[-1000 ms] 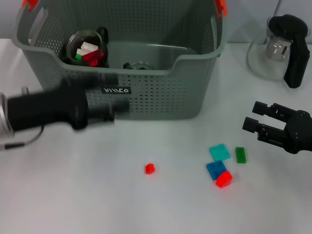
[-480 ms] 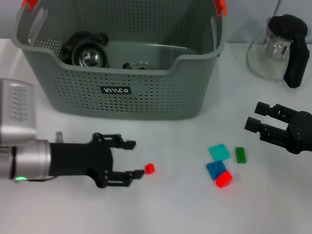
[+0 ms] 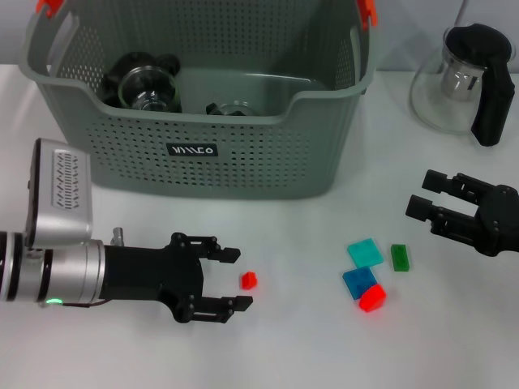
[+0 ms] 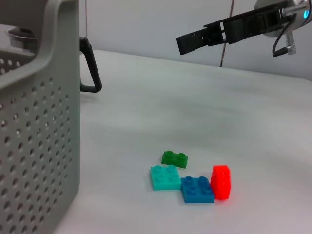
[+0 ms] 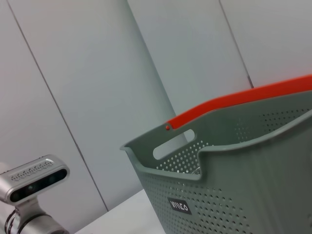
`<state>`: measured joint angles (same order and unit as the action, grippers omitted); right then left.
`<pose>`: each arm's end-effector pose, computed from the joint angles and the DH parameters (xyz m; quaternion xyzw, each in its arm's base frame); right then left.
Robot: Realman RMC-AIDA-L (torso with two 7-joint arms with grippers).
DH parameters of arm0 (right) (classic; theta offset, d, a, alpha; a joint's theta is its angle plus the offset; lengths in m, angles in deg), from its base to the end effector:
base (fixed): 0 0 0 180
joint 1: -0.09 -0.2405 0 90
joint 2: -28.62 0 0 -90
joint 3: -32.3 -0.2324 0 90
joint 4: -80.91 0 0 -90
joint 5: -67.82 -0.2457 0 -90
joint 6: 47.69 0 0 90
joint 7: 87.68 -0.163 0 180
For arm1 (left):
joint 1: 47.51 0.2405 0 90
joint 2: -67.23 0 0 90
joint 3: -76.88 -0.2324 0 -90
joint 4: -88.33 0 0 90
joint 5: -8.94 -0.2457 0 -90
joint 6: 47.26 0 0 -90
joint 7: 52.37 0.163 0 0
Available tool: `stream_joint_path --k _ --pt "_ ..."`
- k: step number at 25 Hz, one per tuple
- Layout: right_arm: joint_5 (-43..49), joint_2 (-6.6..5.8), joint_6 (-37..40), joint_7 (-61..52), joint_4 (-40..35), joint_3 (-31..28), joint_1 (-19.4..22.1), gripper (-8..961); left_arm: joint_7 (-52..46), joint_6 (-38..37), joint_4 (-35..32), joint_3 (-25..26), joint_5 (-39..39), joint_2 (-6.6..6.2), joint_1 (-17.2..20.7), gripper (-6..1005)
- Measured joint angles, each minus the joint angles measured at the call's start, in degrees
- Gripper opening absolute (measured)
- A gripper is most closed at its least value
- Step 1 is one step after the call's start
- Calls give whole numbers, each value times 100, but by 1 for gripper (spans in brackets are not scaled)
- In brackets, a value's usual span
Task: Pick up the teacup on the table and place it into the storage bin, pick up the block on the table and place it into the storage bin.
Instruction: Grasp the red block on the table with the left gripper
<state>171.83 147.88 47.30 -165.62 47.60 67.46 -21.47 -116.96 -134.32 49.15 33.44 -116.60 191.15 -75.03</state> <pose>0.2896 0.3113 0.0099 -0.8743 0.2861 0.3581 0.1596 -0.2741 0.3188 -0.0555 -0.9797 -0.1056 -0.1459 0.0875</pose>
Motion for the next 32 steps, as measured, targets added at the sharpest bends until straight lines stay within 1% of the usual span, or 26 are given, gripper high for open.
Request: stream_joint_path --k 9,15,21,32 --pt "7 -8 -7 -2 0 0 10 760 3 502 370 -38 -42 10 -257 713" --pt "14 -9 -7 -2 0 0 3 760 14 858 513 -235 -48 19 -314 577" --pt "15 -9 -7 -2 0 0 9 760 62 1212 620 -462 -19 54 -328 542" --pt "14 -9 -6 -2 0 0 28 759 47 1270 684 -582 49 58 -396 478"
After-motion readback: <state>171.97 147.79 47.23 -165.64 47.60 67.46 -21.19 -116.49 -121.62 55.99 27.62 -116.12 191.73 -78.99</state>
